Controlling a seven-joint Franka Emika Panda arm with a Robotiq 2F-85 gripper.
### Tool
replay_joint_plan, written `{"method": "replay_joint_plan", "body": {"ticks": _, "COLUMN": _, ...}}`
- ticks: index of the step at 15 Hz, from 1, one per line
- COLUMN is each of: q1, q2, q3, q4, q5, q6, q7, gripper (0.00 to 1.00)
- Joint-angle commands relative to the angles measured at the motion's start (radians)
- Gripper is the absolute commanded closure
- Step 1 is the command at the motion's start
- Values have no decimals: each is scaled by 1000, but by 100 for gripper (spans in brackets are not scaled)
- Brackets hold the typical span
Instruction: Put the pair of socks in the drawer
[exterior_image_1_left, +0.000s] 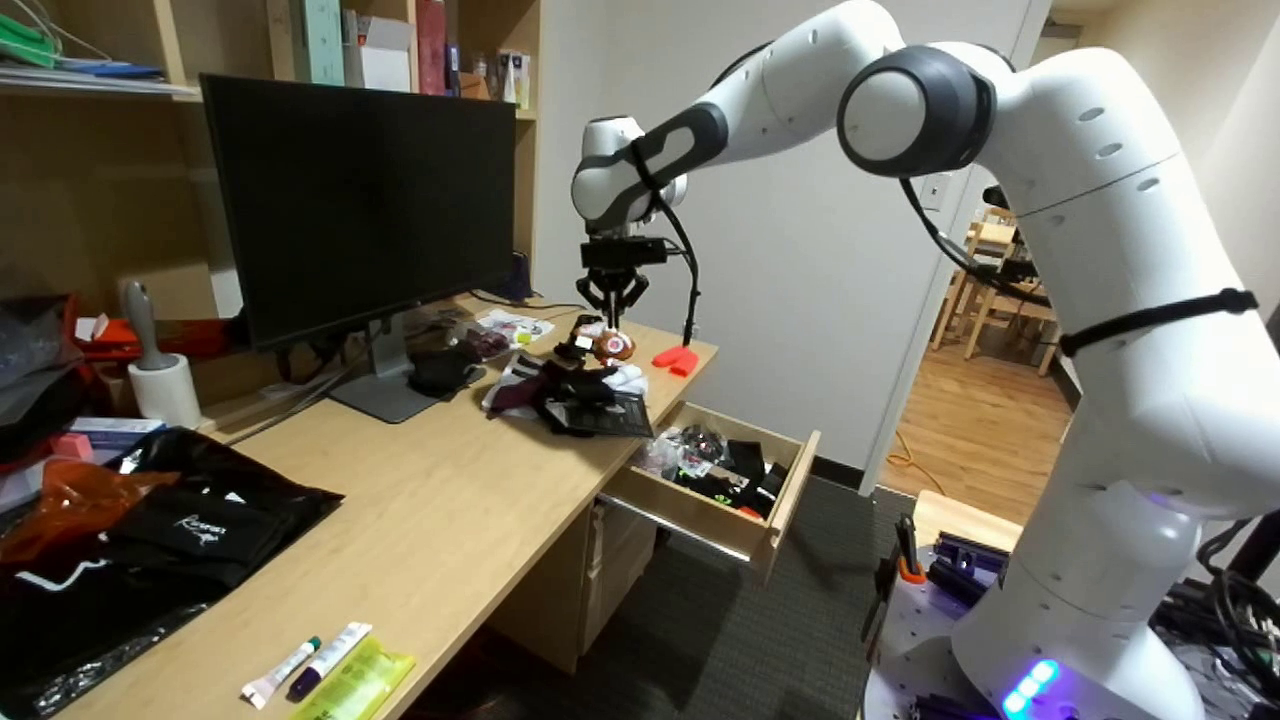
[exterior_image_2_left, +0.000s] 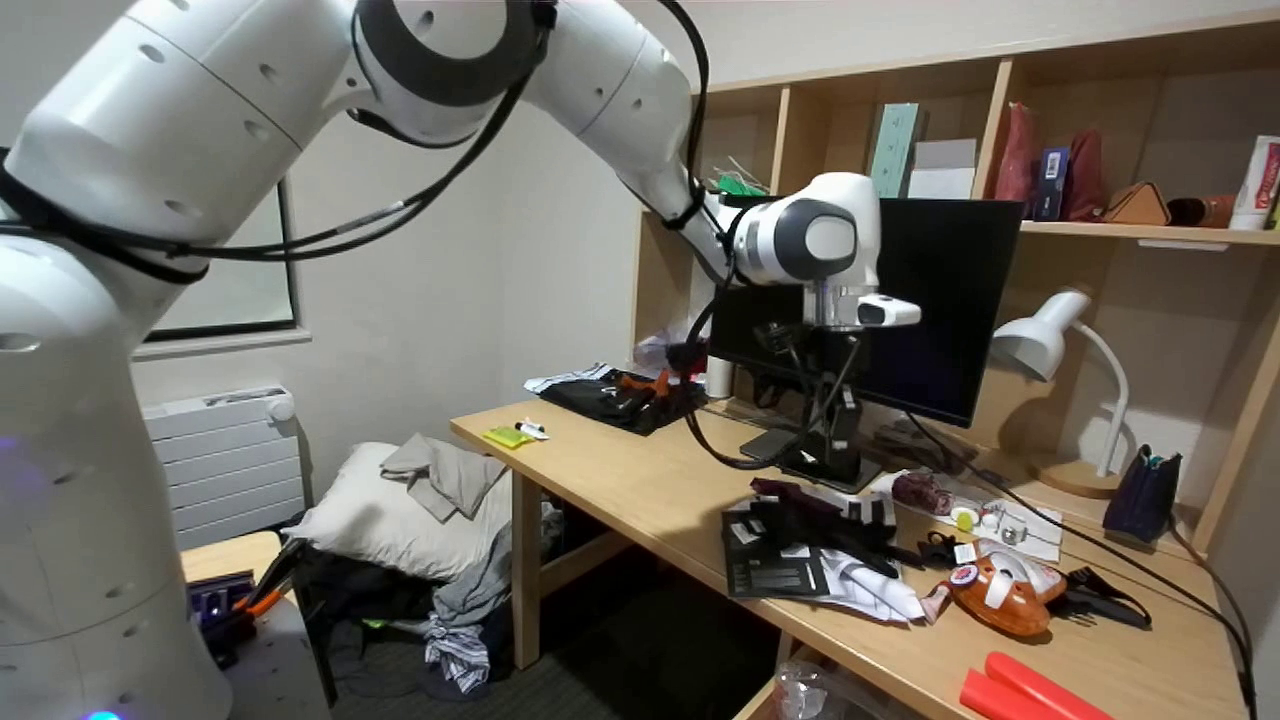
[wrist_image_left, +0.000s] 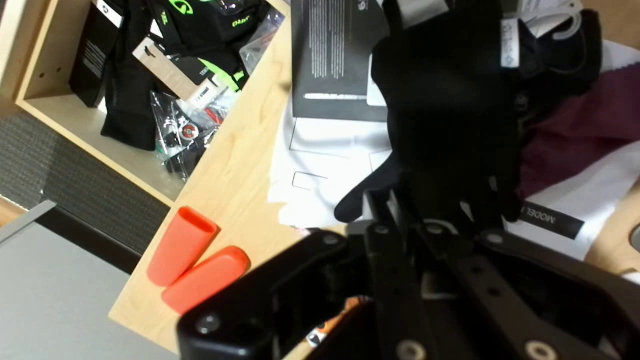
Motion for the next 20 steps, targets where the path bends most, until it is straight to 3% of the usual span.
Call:
{"method": "replay_joint_plan", "body": {"ticks": 1, "q1": -4, "q2": -56, "q3": 12, "q4": -51, "q5": 30, "q6": -4, "q7": -3, "gripper": 62}}
{"method": "replay_joint_plan", "body": {"ticks": 10, "q1": 28, "q2": 63, "q3": 23, "q4": -49, "q5": 29, "q6": 43, "q7": 49, "gripper": 5}}
{"method": "replay_joint_plan", "body": {"ticks": 12, "q1": 38, "q2": 92, "q3": 21, "q4": -51, "q5": 22, "q6": 67, "q7": 58, "gripper": 0}}
{"method": "replay_joint_plan", "body": {"ticks": 20, "q1": 66, "q2": 175, "q3": 9, "q4": -64, "q5": 13, "q6": 178, "q7": 56, "gripper": 0}}
